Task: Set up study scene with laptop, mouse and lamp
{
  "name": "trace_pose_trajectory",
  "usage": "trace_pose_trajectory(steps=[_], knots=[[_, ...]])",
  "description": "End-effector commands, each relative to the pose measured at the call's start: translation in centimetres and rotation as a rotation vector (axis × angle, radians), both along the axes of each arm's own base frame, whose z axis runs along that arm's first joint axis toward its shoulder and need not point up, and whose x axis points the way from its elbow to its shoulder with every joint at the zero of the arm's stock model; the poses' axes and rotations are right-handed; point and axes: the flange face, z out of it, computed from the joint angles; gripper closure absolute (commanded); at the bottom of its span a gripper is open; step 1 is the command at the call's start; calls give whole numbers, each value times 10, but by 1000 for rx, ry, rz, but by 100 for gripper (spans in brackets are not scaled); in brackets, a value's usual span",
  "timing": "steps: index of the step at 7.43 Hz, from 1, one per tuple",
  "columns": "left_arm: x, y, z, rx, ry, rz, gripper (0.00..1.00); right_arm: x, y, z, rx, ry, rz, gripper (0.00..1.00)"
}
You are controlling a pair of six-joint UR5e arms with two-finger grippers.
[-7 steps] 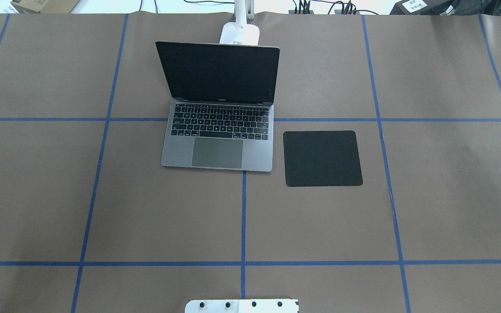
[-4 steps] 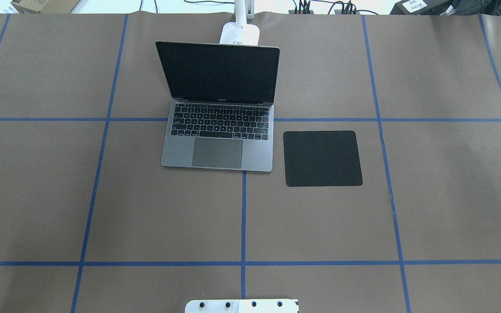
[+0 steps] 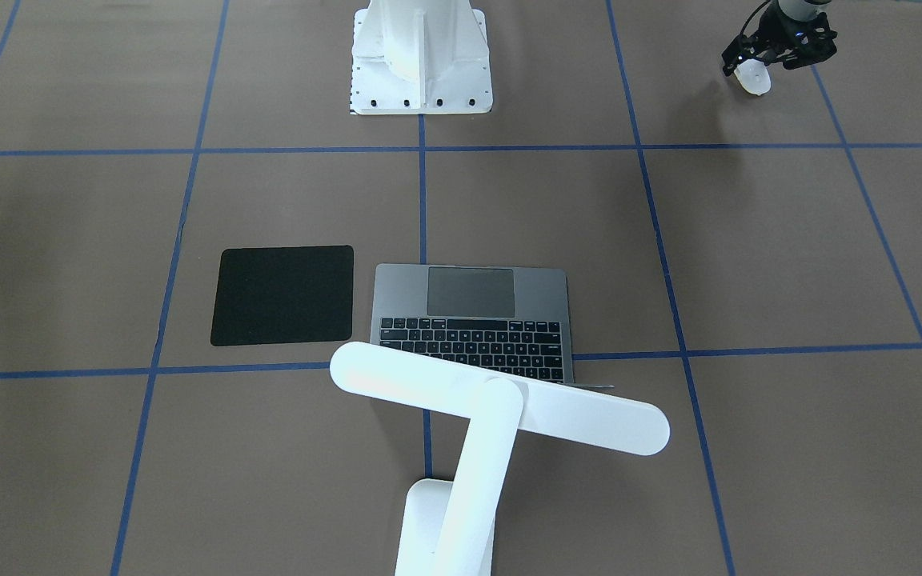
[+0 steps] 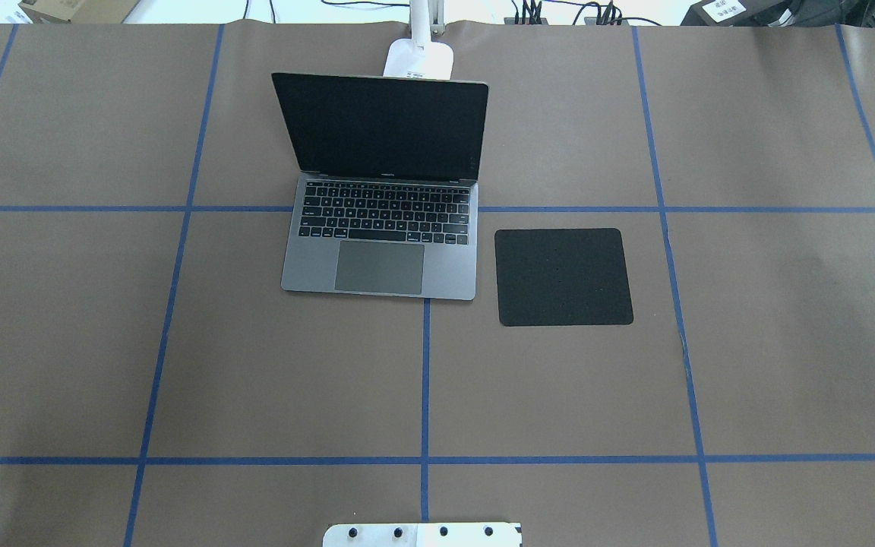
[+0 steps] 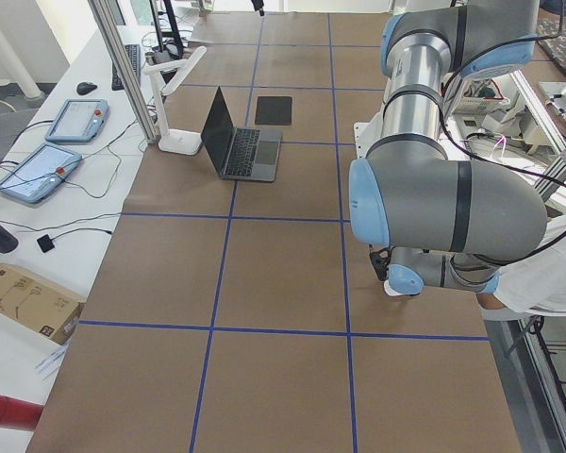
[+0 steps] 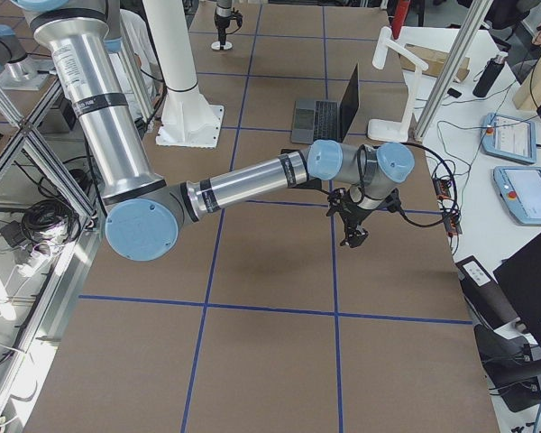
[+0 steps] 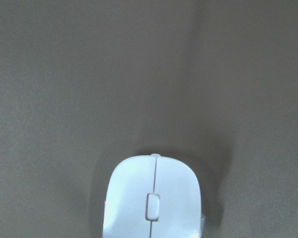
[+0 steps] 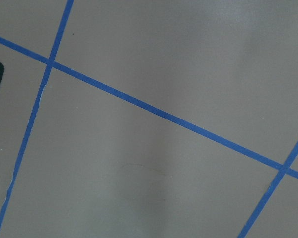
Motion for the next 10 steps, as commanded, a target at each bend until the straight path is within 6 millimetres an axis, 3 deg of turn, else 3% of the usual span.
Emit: trace_pose_trajectory(steps=[1, 2, 3, 6, 9, 10], knots=[[-2, 0, 4, 0, -9, 3, 10, 0, 1, -2, 4, 0, 1, 1], [-3, 0, 7, 2, -13, 3, 11, 0, 1, -3, 6, -1, 0, 1], [-3, 0, 7, 2, -15, 3, 17, 0, 1, -3, 6, -1, 0, 1], [-3, 0, 5, -6, -4, 1, 62, 0, 1, -6, 14, 1, 0, 1], [-13, -7, -18, -41, 121, -19, 63, 1, 2, -8, 18, 2, 0, 1], [-8, -12, -35, -45, 164, -41, 63, 0, 2, -7, 17, 2, -1, 1]])
